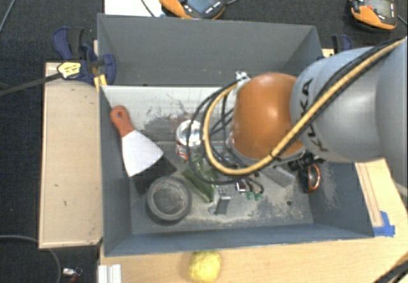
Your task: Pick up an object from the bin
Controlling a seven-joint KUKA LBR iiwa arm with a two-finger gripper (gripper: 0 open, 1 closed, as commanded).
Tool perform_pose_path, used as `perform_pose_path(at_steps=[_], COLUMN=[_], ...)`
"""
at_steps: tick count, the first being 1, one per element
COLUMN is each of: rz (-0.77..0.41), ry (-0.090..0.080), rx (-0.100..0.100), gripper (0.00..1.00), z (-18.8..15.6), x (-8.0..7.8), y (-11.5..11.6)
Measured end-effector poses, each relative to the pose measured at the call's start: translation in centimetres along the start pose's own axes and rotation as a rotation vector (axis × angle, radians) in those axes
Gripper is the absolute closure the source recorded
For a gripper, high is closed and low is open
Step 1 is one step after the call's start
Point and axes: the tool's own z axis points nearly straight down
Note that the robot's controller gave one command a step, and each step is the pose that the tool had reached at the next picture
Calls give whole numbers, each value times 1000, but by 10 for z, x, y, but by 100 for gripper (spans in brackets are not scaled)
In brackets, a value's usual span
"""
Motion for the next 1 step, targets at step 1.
perform_pose_path(at_steps=[1], rz=[0], ry=[0], rx=[0], gripper=[0], z=[0], x=[0], y=[0])
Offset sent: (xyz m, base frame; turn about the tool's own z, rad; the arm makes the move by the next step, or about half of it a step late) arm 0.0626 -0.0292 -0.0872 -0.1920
